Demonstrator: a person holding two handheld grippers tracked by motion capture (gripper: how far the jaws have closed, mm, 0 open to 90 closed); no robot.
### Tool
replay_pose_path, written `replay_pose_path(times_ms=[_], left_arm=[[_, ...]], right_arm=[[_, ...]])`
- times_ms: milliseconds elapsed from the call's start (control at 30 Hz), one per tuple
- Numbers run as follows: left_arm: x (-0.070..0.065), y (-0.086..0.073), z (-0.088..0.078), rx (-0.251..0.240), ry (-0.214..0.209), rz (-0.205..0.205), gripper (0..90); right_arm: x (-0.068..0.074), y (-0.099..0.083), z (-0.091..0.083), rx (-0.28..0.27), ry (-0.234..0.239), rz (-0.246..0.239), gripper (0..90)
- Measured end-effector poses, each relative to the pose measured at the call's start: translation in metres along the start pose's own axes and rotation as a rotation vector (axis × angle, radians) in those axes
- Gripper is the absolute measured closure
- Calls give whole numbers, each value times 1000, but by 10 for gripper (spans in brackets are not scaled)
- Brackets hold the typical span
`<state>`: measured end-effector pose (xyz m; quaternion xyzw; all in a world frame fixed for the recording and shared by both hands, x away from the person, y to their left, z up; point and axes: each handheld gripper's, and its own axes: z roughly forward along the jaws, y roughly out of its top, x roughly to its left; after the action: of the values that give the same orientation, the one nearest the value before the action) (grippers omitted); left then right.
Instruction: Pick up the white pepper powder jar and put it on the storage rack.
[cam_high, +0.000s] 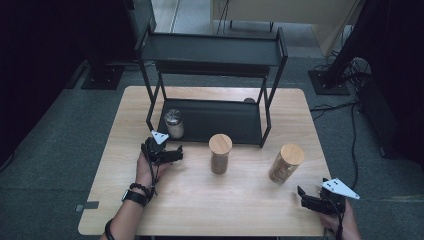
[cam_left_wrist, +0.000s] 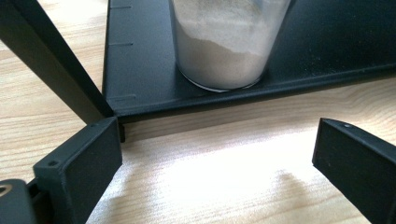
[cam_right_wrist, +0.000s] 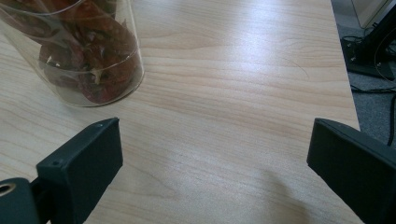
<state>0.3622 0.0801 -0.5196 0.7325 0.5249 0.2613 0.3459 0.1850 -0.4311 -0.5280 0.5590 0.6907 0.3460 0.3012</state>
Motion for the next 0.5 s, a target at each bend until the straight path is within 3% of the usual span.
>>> replay_pose_path(times_ms=[500], left_arm=[[7,-8,-9,6,18,10,21]], right_arm=[[0,0,0,-1,-2,-3,33]])
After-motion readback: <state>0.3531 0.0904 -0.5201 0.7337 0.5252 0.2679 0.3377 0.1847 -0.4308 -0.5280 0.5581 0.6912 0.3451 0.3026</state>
